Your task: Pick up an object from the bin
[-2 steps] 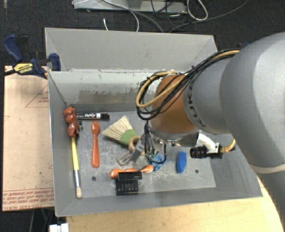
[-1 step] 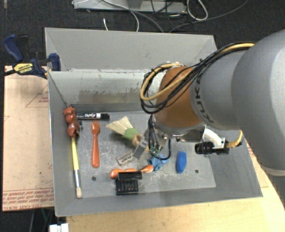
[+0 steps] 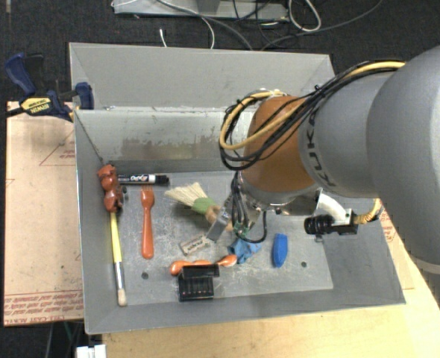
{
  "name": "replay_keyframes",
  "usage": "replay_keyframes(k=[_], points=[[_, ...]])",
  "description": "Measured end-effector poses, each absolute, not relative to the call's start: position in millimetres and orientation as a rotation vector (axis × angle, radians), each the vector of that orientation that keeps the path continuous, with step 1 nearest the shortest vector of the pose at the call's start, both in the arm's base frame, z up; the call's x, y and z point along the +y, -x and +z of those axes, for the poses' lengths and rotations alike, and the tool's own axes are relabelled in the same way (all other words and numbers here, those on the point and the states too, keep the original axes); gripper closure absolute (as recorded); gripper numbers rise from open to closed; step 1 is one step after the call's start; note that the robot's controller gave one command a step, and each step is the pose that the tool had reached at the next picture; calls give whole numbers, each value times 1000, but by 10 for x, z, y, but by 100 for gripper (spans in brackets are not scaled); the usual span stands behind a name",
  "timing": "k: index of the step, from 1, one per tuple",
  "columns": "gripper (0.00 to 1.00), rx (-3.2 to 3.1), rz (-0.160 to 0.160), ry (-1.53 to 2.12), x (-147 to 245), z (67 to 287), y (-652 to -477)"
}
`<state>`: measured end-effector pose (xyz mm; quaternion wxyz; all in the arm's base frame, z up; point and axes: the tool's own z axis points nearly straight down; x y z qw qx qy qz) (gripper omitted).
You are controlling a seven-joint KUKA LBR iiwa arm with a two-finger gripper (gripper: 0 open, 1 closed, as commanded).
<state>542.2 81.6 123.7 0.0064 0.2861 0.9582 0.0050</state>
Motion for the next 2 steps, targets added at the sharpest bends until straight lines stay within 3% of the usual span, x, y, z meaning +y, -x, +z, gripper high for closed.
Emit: replay_keyframes(k=[2], points=[[100, 3000, 16, -892, 818, 1410, -5422]])
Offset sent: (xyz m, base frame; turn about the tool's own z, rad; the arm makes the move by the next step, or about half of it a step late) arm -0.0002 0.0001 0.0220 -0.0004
